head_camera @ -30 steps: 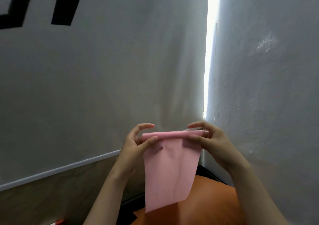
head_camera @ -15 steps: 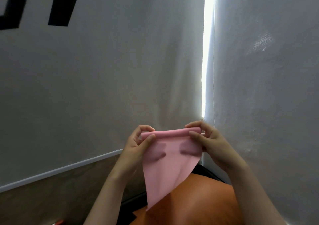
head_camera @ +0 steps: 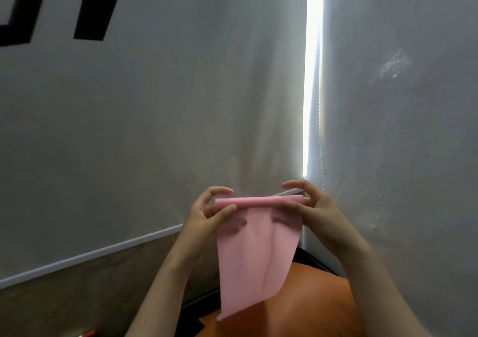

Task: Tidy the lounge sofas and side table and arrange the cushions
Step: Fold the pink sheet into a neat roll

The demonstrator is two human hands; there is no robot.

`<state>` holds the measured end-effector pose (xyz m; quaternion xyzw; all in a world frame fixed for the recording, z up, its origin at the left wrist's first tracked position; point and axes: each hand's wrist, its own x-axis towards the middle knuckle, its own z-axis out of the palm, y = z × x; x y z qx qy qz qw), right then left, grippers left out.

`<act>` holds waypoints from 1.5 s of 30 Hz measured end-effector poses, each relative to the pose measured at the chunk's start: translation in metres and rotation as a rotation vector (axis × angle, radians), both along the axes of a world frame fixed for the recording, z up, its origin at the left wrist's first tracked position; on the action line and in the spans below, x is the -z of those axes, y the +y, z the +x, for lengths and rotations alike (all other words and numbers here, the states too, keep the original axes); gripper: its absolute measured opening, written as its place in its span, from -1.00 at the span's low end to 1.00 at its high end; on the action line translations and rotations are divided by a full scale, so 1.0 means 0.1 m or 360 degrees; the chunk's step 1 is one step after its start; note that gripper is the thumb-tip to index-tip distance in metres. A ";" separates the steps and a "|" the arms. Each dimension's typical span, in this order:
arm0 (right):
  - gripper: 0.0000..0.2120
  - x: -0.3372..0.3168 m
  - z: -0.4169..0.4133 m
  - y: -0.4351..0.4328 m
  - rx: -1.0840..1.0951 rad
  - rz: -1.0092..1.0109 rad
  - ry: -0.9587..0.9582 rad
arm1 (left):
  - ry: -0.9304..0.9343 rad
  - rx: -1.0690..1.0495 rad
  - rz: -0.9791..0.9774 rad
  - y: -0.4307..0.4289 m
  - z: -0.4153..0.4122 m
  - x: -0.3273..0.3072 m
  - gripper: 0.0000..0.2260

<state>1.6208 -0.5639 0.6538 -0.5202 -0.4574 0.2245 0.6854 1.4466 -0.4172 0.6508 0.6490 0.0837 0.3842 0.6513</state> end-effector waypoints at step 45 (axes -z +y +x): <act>-0.81 0.02 -0.02 -0.02 -0.0015 0.0013 0.0006 | 0.0042 0.0009 -0.0016 -0.08 -0.03 -0.02 -0.83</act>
